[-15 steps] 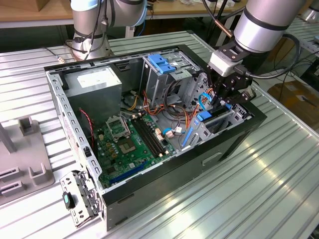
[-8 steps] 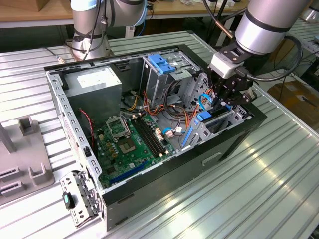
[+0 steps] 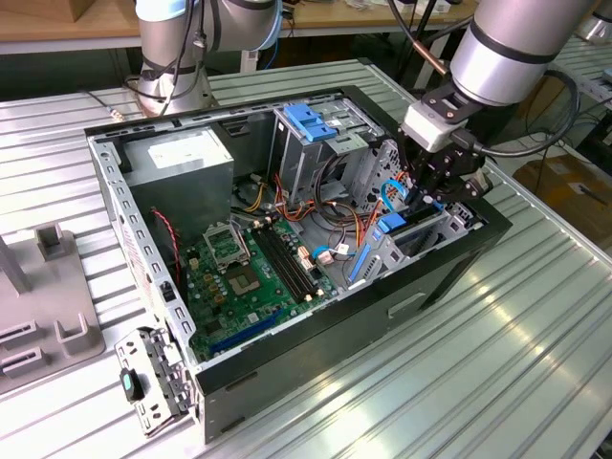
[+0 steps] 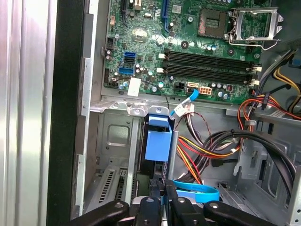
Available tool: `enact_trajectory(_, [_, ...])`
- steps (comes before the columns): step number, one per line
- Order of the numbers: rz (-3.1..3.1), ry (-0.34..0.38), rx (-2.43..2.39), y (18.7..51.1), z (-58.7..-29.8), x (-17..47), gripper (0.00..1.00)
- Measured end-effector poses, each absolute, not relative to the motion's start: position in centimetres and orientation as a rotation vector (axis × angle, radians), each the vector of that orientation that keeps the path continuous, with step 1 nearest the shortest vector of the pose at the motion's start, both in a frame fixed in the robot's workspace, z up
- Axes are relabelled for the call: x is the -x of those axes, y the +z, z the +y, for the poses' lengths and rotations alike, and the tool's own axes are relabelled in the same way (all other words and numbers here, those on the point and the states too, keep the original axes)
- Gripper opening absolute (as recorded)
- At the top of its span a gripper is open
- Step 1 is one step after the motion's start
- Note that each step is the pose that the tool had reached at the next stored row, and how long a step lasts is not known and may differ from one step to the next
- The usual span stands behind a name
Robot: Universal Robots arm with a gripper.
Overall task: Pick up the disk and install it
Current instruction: 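Insert the first disk wire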
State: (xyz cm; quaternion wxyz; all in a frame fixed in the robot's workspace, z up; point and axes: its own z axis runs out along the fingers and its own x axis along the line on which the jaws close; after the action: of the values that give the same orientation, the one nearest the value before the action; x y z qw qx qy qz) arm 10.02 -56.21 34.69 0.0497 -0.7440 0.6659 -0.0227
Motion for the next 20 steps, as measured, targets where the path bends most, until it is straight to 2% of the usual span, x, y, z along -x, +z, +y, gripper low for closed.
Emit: enact_trajectory(20, [2.028, -0.069, 2.266, 34.29, -56.21, -10.02, 0.16])
